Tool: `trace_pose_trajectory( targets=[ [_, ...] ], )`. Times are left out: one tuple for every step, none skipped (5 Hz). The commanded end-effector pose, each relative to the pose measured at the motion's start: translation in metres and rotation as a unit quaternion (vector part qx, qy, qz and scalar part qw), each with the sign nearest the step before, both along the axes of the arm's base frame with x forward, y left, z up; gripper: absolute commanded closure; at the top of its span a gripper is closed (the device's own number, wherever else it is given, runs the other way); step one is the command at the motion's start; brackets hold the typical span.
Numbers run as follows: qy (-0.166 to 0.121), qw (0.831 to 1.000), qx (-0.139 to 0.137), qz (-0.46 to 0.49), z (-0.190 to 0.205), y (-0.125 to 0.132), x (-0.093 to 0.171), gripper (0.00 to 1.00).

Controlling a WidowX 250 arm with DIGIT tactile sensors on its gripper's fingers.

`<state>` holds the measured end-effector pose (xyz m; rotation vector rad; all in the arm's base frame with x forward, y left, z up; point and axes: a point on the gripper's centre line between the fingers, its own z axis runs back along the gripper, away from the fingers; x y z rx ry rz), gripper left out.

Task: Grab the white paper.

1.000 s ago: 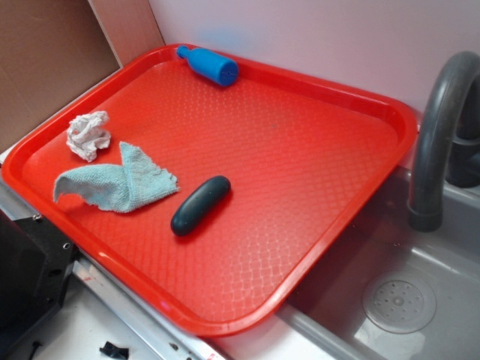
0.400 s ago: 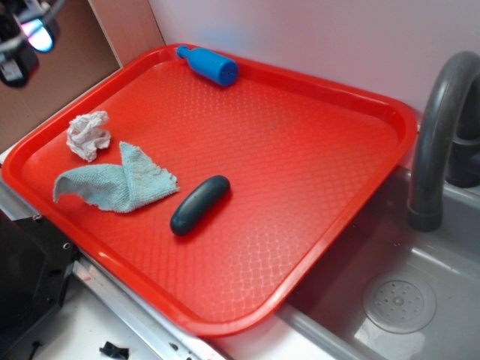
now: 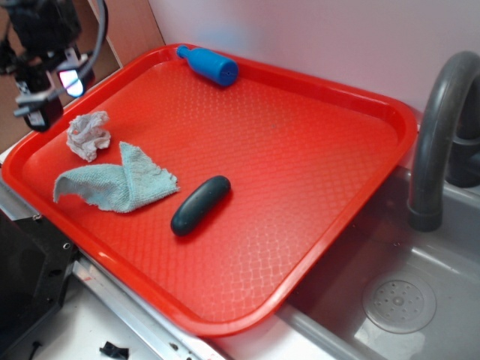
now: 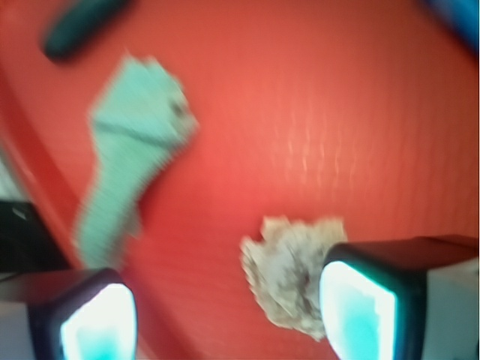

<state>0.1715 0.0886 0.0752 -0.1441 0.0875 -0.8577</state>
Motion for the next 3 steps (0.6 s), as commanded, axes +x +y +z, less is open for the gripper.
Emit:
trace_pose_trajectory(
  targets=[
    [0.006,1.000,0.029,-0.008,-0.031,0.018,0.000,0.00],
    [0.015,0.998,0.055,-0.014,-0.038,0.010,0.001,0.00],
    [0.017,0.998,0.060,-0.005,-0.046,0.003,0.004,0.17]
  ],
)
